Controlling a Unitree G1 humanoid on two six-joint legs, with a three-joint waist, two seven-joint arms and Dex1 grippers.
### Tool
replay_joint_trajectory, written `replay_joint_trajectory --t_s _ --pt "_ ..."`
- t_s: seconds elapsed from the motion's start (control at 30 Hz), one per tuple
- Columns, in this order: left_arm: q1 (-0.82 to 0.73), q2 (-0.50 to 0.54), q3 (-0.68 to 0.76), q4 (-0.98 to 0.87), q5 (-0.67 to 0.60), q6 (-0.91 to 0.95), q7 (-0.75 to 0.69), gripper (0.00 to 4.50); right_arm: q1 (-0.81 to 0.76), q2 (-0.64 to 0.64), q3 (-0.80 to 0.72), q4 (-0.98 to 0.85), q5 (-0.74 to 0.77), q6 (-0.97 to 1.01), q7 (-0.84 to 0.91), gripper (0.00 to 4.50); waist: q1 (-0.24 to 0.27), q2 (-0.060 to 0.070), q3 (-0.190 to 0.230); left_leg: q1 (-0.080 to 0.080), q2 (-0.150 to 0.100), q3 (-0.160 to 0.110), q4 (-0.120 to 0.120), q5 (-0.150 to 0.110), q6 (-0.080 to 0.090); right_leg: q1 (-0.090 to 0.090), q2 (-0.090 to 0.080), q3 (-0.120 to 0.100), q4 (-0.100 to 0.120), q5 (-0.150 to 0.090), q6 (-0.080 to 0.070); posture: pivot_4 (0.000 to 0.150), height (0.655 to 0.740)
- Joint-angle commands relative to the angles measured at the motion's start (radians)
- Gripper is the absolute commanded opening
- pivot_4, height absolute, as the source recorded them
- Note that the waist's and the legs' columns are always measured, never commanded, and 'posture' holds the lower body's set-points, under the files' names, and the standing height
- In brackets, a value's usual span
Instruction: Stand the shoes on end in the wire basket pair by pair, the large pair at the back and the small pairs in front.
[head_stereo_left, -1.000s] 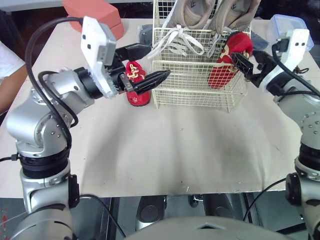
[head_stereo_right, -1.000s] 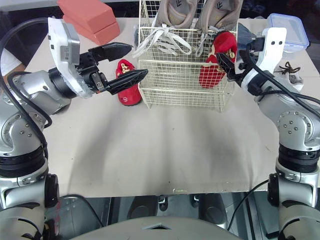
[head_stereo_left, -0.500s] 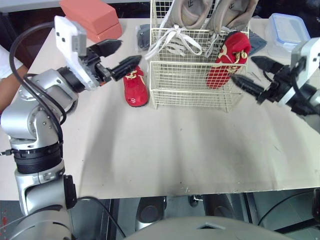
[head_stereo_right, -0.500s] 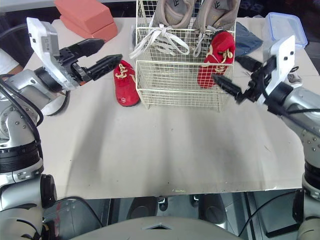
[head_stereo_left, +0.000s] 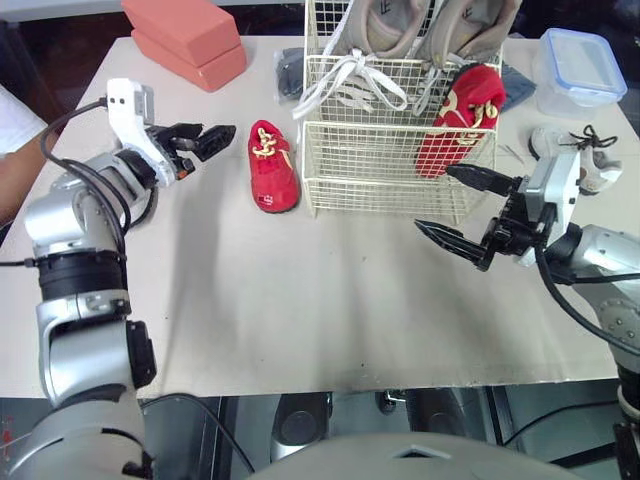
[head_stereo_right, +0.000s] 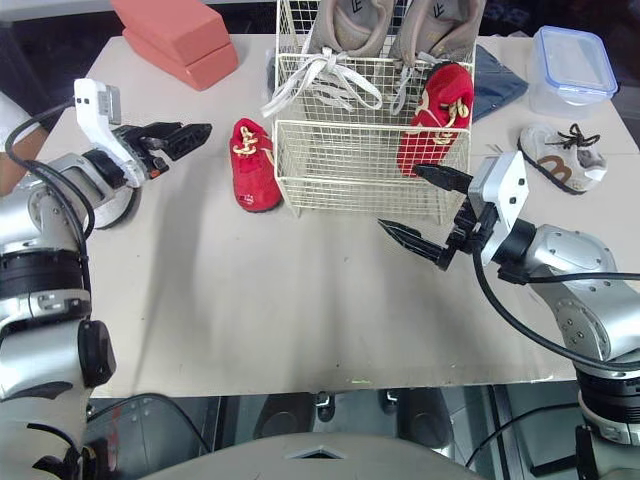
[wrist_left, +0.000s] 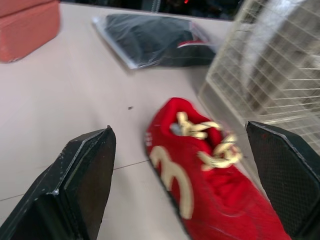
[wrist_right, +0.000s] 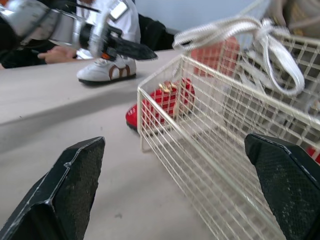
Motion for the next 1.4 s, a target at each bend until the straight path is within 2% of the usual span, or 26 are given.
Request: replay_joint_trajectory --t_s 0.03,0.33,0.73,0.83,1.0,1.1,1.27,1.4 --pt "-0.107 0.003 -0.049 0.135 0.081 -0.039 -0.019 4.50 -0.004 0.009 -0.002 -0.019 -0.020 -0.042 0.012 4.43 0.001 0.000 0.000 0.000 0.000 0.000 0.000 0.000 0.000 0.000 0.000 0.000 0.000 0.000 0.000 0.150 0.6860" --pt "-0.235 -0.064 -0.110 0.326 0.174 -0.042 -0.061 4.50 0.032 0.027 -0.006 -0.042 -0.054 -0.060 -0.008 4.43 -0.001 -0.001 0.000 0.000 -0.001 0.004 0.001 0.000 0.000 0.000 0.000 -0.005 0.001 0.000 0.000 0.150 0.6860" --pt "-0.354 -0.117 -0.140 0.528 0.287 -0.049 -0.019 4.50 0.058 0.045 0.000 -0.047 -0.085 -0.084 -0.017 4.43 -0.002 -0.001 0.000 -0.001 -0.001 0.004 0.002 0.000 0.000 0.000 -0.001 -0.005 0.001 0.000 0.000 0.150 0.6860" --pt "-0.384 -0.116 -0.143 0.593 0.313 -0.055 -0.015 3.66 0.054 0.049 0.005 -0.038 -0.093 -0.091 -0.015 4.50 -0.002 -0.001 0.000 -0.001 -0.001 0.003 0.002 0.000 0.000 0.000 -0.001 -0.006 0.001 0.000 0.000 0.150 0.6860" --pt "-0.415 -0.105 -0.137 0.660 0.336 -0.061 -0.025 1.26 0.049 0.057 0.013 -0.034 -0.104 -0.096 -0.014 4.50 -0.004 -0.002 0.000 0.000 -0.001 0.004 0.002 0.000 0.000 0.000 -0.001 -0.005 0.002 0.000 0.000 0.150 0.6860" --pt "-0.425 -0.096 -0.127 0.674 0.338 -0.050 -0.044 0.14 0.050 0.062 0.016 -0.037 -0.110 -0.094 -0.017 4.50 -0.004 -0.002 0.000 0.000 -0.001 0.004 0.002 0.000 0.000 0.000 0.000 -0.005 0.003 0.000 0.000 0.150 0.6860" --pt "-0.426 -0.076 -0.106 0.659 0.326 -0.041 -0.061 0.11 0.048 0.067 0.021 -0.051 -0.111 -0.086 -0.031 4.50 -0.006 -0.002 0.000 0.000 -0.001 0.004 0.003 0.000 0.000 0.000 -0.001 -0.005 0.003 0.000 0.000 0.150 0.6860" --pt "-0.412 -0.067 -0.038 0.571 0.276 -0.059 -0.041 0.10 0.043 0.070 0.018 -0.060 -0.103 -0.077 -0.041 4.50 -0.006 -0.002 0.000 -0.001 0.000 0.004 0.003 0.000 0.000 0.000 -0.001 -0.005 0.003 0.000 0.000 0.150 0.6860"
